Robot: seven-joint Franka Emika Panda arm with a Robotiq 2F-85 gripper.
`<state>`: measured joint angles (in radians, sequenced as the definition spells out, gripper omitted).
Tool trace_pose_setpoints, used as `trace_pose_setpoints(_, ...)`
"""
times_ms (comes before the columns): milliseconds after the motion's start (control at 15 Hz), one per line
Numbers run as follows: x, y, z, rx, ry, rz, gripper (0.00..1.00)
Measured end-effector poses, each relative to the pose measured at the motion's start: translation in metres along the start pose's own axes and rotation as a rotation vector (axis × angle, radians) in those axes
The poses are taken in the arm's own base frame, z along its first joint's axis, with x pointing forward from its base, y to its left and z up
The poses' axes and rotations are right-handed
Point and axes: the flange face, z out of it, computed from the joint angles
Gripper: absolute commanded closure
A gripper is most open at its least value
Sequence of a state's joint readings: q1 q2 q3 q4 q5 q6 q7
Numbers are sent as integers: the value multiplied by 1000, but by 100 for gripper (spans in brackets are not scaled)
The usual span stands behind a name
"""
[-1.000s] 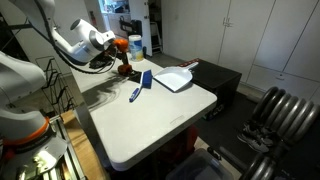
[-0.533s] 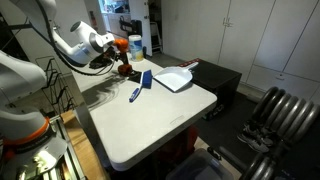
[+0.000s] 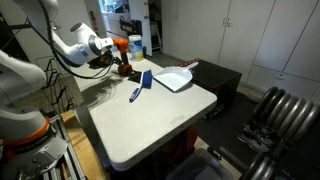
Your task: Push the drilling machine closer to the container
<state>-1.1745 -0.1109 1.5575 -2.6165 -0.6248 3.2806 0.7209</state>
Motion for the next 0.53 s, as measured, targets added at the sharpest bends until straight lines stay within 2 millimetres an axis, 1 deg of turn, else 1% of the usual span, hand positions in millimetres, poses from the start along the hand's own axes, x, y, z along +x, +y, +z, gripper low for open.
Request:
trace_pose_setpoints(133,-1,-4,2,6,-40,13,0)
trace_pose_setpoints(333,3,-8,5,14,-107,51,0)
trace_pose_setpoints(467,5,-16,7,14,-160,66,0)
trace_pose_setpoints(533,8,-24,7,12,-181,64,0)
